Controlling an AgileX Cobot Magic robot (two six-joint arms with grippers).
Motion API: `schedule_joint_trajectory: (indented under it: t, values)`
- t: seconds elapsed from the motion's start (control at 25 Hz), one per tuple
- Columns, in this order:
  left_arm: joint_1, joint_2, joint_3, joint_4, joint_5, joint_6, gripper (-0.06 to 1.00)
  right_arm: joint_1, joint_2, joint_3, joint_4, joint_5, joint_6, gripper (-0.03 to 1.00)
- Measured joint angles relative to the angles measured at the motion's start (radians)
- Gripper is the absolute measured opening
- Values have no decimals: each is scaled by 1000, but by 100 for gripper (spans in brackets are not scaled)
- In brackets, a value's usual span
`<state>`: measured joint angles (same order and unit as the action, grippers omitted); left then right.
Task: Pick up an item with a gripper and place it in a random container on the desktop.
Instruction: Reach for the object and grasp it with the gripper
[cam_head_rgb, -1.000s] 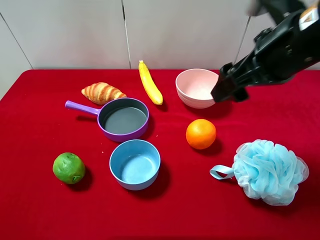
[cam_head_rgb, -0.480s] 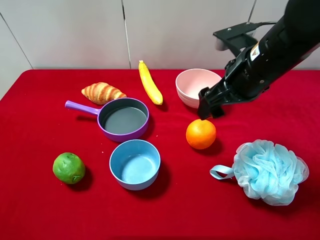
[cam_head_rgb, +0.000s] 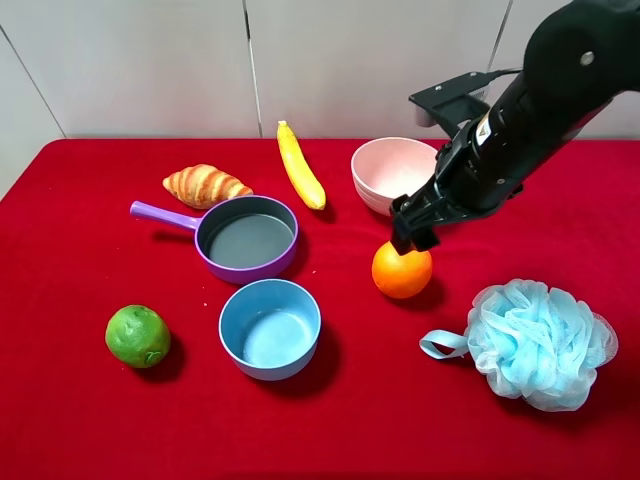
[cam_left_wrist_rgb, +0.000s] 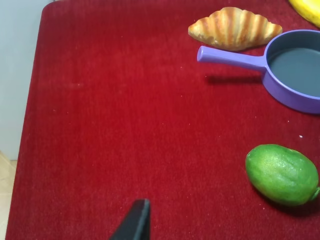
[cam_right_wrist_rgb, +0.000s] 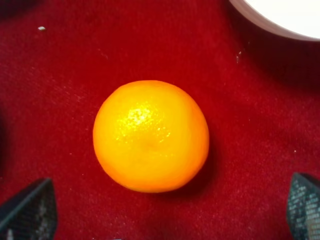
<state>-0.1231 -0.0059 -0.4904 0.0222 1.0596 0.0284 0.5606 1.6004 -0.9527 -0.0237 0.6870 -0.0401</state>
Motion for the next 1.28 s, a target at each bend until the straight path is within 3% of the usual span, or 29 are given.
schedule_joint_trajectory:
  t: [0.68,1.28]
  values:
    - [0,0,0,0,0,0,99,-15,139,-27,-6,-91,0,69]
    - [0,0,0,0,0,0,99,-15,277,-82,-3,-102,0,69]
